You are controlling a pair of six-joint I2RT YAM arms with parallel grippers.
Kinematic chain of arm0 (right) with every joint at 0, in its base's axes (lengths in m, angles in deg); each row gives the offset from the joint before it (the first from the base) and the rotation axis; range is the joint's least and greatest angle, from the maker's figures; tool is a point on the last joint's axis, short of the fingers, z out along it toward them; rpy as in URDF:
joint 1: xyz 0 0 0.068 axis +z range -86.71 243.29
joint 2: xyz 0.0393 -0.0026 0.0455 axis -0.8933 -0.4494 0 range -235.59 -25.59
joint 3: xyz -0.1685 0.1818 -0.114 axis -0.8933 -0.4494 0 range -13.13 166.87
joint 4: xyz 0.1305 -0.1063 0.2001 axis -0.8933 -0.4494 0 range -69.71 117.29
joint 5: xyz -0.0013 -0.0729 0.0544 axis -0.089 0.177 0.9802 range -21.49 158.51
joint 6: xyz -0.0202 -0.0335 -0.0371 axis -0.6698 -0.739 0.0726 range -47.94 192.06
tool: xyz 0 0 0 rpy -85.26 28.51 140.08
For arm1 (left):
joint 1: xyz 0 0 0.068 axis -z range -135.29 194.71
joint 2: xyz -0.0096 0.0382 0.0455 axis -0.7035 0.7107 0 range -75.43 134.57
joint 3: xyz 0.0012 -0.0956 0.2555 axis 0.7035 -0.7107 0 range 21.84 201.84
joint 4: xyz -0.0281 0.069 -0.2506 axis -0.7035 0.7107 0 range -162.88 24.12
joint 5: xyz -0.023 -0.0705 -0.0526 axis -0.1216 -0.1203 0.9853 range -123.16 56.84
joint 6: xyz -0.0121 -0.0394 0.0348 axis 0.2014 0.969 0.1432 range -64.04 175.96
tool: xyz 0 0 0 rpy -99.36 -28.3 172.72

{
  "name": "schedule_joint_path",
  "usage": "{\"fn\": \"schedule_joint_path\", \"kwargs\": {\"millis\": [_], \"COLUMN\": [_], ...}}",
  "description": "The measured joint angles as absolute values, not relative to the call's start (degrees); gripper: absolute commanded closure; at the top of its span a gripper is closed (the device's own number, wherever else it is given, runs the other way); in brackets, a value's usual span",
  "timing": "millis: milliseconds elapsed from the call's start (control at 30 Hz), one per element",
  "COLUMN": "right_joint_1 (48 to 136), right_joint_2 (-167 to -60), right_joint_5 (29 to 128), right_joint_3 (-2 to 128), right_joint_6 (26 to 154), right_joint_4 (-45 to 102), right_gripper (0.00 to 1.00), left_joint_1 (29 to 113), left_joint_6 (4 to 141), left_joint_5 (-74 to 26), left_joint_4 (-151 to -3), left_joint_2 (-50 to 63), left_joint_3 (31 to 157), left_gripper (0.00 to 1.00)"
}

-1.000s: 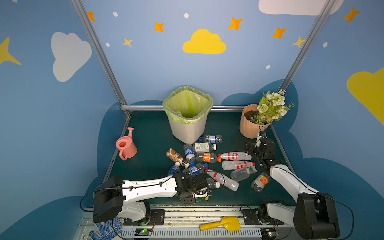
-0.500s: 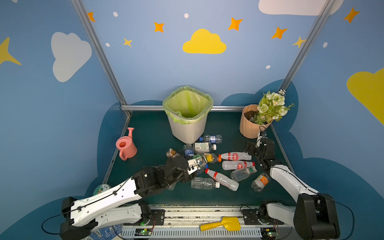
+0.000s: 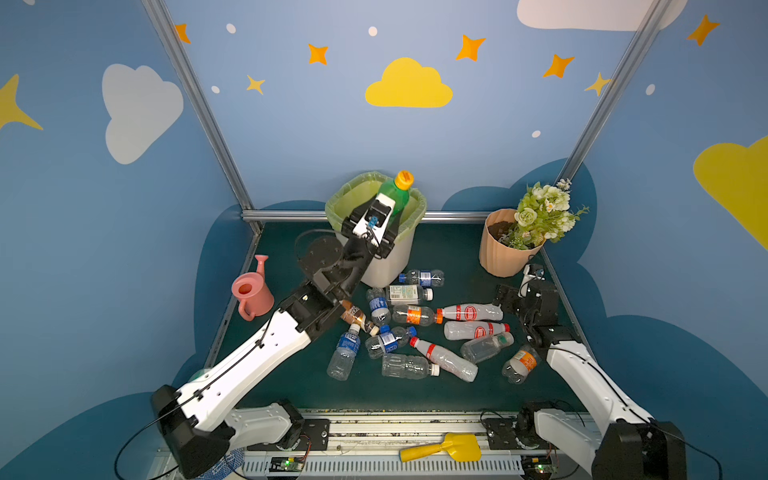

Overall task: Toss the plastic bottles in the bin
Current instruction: 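Lift the green bottle with the left gripper and release it over the bin, then draw the left arm back while the right gripper grasps a white red-labelled bottle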

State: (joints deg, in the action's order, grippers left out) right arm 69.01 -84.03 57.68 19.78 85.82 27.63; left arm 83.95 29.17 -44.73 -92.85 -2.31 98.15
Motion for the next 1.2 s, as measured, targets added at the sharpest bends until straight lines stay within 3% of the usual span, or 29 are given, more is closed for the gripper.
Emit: {"fn": "schedule_joint_path", "kwargs": {"millis": [67, 133, 200, 267, 300, 400, 533, 633, 867, 1200], "right_joint_1": [69.01, 69.01, 69.01, 69.01, 69.01, 69.01, 69.01, 69.01, 68.70, 67.72], "right_joint_2": [-82.93, -82.13, -81.23, -80.05, -79.18, -76.25, -73.93, -73.56, -75.61, -82.41], "right_joint_5": [57.78, 57.78, 57.76, 57.46, 57.19, 56.04, 54.57, 53.74, 51.56, 55.64], "right_joint_3": [19.30, 18.99, 18.67, 18.27, 17.99, 17.35, 17.29, 17.29, 17.35, 19.71], "right_joint_6": [86.19, 86.43, 86.45, 86.47, 86.50, 86.36, 86.32, 86.63, 90.80, 96.99], "right_joint_4": [27.20, 26.28, 25.34, 24.42, 24.11, 22.78, 22.15, 21.69, 16.53, 8.57], "right_gripper": [0.03, 0.03, 0.03, 0.03, 0.03, 0.03, 0.03, 0.03, 0.03, 0.05], "left_joint_1": [78.81, 74.73, 72.34, 71.60, 71.51, 72.10, 74.29, 77.15, 82.31, 82.20], "left_joint_6": [34.75, 40.47, 44.21, 47.31, 48.60, 50.31, 48.58, 46.29, 41.87, 44.14], "left_joint_5": [-42.37, -40.60, -40.32, -40.14, -39.82, -39.20, -40.01, -40.34, -42.61, -51.14], "left_joint_4": [-93.46, -89.55, -84.30, -79.76, -77.70, -70.51, -67.50, -70.91, -83.87, -81.42], "left_joint_2": [3.39, 10.96, 17.60, 21.65, 22.85, 24.20, 21.19, 12.75, -5.72, -13.37], "left_joint_3": [103.37, 111.72, 118.76, 121.25, 121.51, 122.50, 126.91, 124.79, 108.86, 82.91], "left_gripper": [0.70, 0.61, 0.37, 0.23, 0.11, 0.00, 0.00, 0.00, 0.00, 0.00]}}
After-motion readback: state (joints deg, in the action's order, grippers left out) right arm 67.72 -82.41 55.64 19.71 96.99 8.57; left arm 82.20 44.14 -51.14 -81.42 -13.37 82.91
